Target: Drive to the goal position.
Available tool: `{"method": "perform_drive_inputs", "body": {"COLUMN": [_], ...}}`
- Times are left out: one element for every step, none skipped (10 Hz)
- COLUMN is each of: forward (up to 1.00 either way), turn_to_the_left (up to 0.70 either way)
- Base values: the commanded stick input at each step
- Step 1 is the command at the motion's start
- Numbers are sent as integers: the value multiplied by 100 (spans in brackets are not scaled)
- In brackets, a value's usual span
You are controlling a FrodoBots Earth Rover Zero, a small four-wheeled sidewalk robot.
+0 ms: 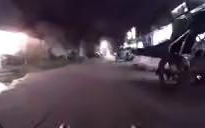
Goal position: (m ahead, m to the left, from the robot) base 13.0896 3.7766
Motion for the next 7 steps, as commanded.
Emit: {"method": "perform_drive_inputs", "body": {"forward": [100,100,100,100,100,100,100], "turn_to_the_left": [0,0,0,0,0,0,0]}}
